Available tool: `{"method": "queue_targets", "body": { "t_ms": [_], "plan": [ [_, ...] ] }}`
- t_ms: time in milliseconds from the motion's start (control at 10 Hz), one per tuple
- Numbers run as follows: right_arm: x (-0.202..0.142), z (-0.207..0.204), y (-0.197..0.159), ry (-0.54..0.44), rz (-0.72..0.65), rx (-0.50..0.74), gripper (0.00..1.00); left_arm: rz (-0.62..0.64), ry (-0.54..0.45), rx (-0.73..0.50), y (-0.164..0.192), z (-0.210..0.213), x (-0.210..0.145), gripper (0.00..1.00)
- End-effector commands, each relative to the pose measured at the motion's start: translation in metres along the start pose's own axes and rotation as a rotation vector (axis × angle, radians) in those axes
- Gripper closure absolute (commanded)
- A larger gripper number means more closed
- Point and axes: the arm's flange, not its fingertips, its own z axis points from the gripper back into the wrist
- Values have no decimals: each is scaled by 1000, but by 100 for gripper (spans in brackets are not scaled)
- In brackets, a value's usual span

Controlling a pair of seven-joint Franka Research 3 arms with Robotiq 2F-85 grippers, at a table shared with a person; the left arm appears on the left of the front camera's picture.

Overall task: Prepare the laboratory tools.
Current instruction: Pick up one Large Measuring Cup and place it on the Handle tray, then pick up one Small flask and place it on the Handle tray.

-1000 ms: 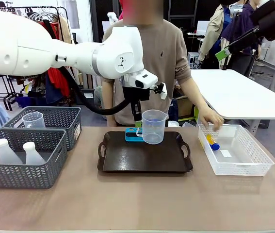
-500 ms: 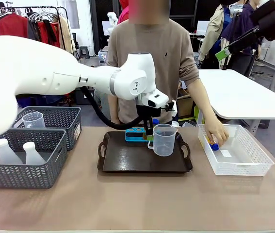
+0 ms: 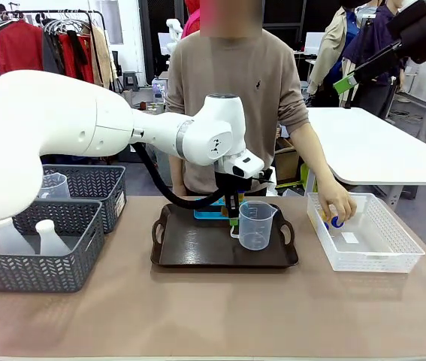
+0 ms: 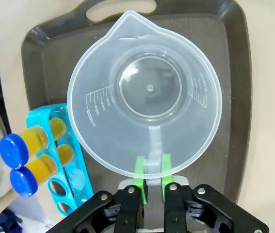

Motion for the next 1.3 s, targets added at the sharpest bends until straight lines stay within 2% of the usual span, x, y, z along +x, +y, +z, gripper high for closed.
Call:
{"method": "queue_targets", "body": {
  "t_ms": [0,200,300,600,900,1200],
  "plan": [
    [-1,0,1,-11,0,6,0,8,7,17,7,8,-2,50],
    [-1,0,1,-11,0,6,0,10,11,12,9,8,-4,12],
    [-1,0,1,-11,0,6,0,12,12,11,7,11,-5,0],
    [-1,0,1,-11,0,6,0,51,-1,25,-1,43,-20,0],
    [-1,0,1,-11,0,6,0,110,-15,54,-23,94,-49,0],
    [-1,0,1,-11,0,6,0,206,31,96,-38,150,-81,0]
  ]
}}
